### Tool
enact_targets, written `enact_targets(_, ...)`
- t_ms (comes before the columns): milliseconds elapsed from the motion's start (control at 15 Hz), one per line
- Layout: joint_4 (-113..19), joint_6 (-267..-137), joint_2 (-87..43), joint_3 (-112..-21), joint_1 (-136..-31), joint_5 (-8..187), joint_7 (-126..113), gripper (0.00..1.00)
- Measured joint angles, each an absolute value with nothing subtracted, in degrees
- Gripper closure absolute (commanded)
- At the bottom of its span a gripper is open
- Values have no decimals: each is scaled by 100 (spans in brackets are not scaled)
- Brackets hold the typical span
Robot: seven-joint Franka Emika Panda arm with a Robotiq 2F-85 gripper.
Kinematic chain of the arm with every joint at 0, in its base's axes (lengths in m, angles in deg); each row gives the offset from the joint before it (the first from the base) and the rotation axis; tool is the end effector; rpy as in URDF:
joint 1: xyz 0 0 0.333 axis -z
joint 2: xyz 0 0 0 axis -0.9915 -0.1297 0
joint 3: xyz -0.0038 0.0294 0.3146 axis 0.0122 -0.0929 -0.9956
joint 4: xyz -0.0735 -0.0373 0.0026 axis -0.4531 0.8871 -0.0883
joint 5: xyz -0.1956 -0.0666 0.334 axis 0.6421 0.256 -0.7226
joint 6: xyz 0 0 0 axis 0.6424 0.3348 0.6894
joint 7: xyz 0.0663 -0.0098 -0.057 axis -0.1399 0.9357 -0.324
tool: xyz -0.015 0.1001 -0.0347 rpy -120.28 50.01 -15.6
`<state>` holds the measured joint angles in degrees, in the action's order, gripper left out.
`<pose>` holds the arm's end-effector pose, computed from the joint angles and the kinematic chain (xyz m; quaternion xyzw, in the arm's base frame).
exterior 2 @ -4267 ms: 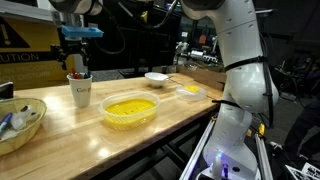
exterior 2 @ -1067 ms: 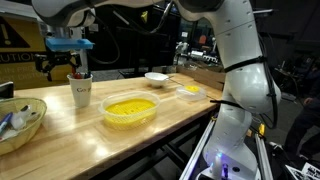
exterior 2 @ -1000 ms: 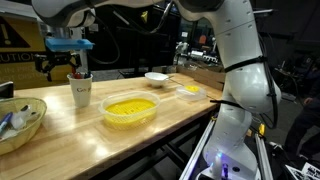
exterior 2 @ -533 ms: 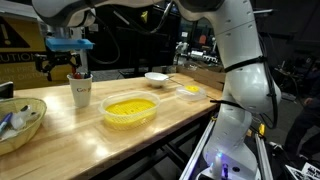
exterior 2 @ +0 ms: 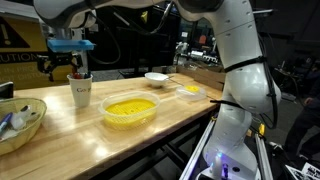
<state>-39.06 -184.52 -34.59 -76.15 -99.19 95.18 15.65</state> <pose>0.6600 0.2497 0.3908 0.9985 -0.0126 0.0466 0.0247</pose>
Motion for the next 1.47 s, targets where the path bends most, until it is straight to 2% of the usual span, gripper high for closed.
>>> enact_targets(1467, -4485, -18641, -3025, -7569, -9919, 9528, 1677, 0)
